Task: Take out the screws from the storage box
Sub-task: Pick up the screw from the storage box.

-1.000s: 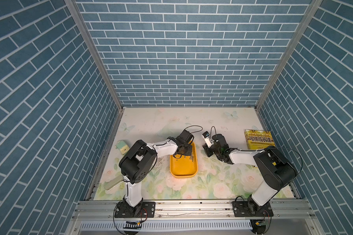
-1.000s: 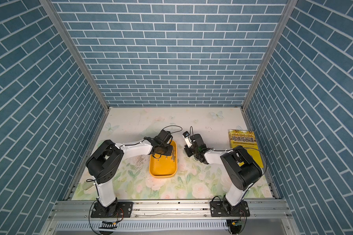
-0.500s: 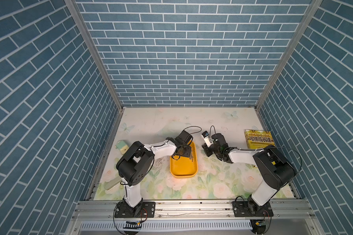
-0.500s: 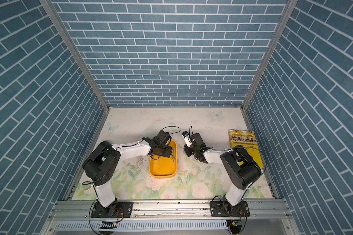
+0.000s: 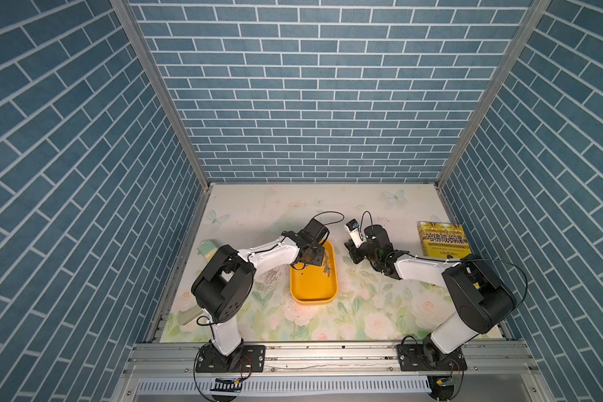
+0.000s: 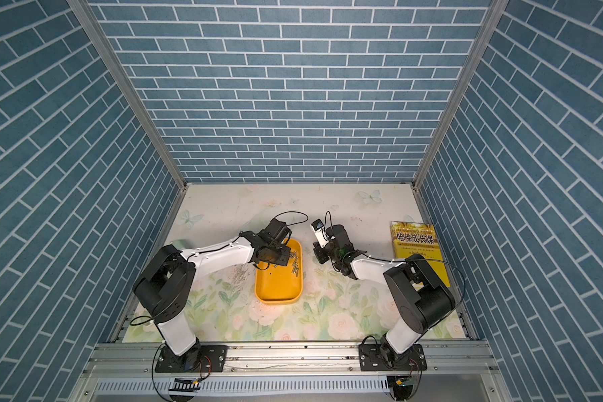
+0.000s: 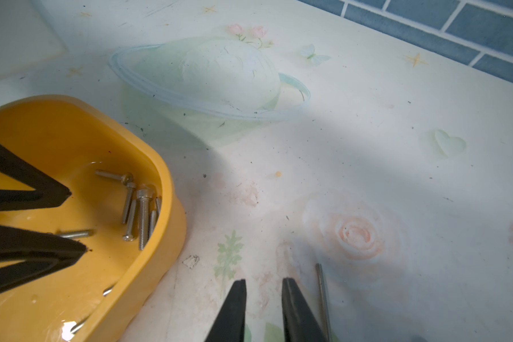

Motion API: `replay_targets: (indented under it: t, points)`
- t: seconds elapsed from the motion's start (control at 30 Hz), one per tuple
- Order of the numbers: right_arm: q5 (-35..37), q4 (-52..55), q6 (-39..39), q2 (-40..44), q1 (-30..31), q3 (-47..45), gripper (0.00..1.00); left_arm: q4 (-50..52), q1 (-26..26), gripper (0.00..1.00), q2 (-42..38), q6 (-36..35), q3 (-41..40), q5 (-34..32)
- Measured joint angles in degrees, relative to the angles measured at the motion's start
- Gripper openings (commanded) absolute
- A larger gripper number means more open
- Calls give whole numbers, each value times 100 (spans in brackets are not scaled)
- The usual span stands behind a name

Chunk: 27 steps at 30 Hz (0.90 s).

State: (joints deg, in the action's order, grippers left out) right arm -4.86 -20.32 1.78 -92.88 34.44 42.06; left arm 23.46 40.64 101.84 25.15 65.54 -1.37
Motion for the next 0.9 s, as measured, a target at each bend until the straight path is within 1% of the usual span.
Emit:
replay_targets:
  t: [0.17, 0.27, 0.4, 0.5, 0.6, 0.73, 0.77, 0.9]
  points:
    - [-7, -2, -4, 24, 0, -4, 25, 39, 0, 52, 9, -37, -197, -7]
    - [7, 9, -4, 181, 0, -39, 25, 39, 0, 51, 83, -68, -247, 2]
    - [76, 24, -7, 417, 0, -44, 25, 28, 0, 38, 201, -149, -293, 22]
    - [138, 26, -9, 597, 0, -103, 25, 28, 0, 33, 205, -179, -299, -11]
    - [243, 39, -9, 767, 0, -258, 25, 22, 0, 25, 208, -190, -343, -70]
    - [382, 105, -9, 903, 0, -372, 25, -31, 0, 2, 210, -195, -402, -136]
    - [402, 103, -9, 929, 0, -372, 25, -79, 0, 0, 210, -179, -407, -133]
    - [431, 94, -9, 1108, 0, -372, 25, -210, 2, 0, 208, -153, -463, -125]
